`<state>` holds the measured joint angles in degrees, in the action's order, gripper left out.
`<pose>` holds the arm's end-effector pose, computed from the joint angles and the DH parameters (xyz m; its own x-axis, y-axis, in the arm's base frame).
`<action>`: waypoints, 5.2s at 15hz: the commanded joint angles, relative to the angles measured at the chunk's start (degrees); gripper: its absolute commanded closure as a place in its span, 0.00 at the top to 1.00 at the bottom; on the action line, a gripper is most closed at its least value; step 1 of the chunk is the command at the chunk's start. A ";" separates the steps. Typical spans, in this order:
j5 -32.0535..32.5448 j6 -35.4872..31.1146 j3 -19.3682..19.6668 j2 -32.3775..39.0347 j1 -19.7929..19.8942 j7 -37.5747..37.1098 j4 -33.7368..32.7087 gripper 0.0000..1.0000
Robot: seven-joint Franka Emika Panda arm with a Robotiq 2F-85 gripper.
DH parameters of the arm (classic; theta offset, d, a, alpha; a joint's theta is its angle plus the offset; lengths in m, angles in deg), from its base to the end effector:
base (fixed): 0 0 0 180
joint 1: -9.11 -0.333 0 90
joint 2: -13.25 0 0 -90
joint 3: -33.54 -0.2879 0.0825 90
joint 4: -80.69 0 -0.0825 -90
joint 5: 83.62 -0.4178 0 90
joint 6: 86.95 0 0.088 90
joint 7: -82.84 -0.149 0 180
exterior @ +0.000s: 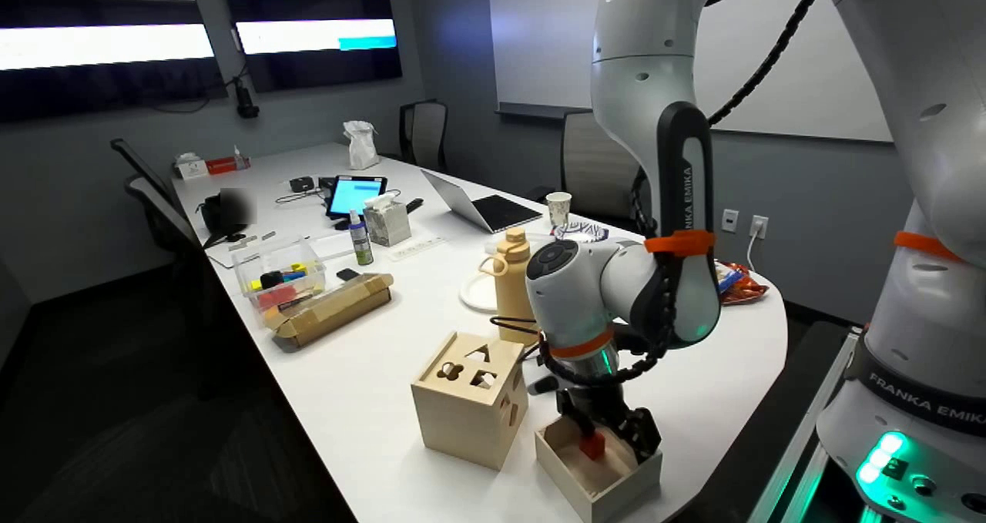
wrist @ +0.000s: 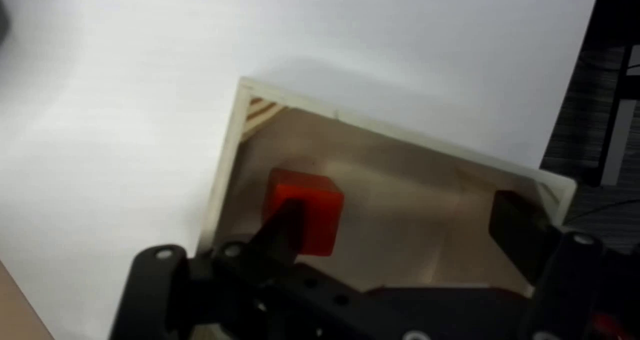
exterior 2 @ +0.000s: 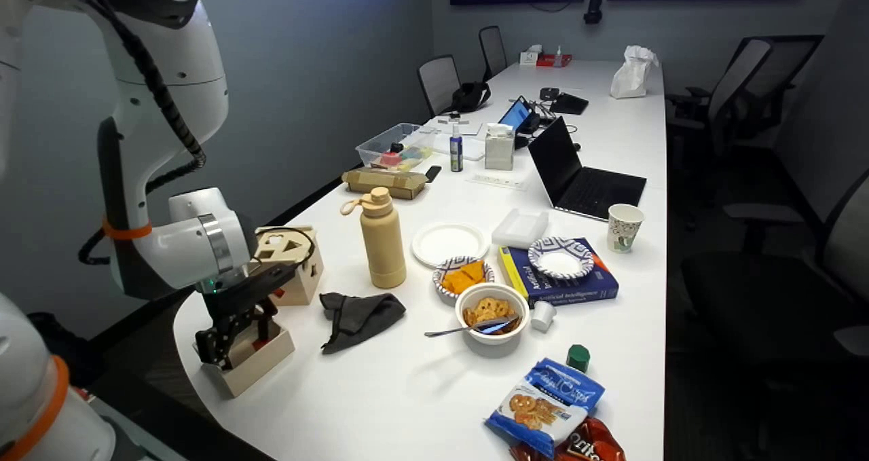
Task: Remove the orange block from the wooden box and put it in the shape sorter through the square opening
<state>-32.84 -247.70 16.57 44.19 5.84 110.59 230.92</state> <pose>0.2772 0.1768 -0.0376 -0.1411 0.9790 -0.1473 0.9761 0.1127 -0.1856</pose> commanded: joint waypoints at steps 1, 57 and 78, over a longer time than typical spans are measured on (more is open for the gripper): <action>-2.40 -1.64 -0.65 -1.95 1.63 5.30 1.66 1.00; -63.74 -18.92 0.38 -8.35 -9.34 -39.80 6.88 1.00; -64.84 -38.99 -1.81 2.67 -8.23 -51.08 7.03 1.00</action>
<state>-96.87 -283.30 15.87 44.67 -2.39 61.70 237.96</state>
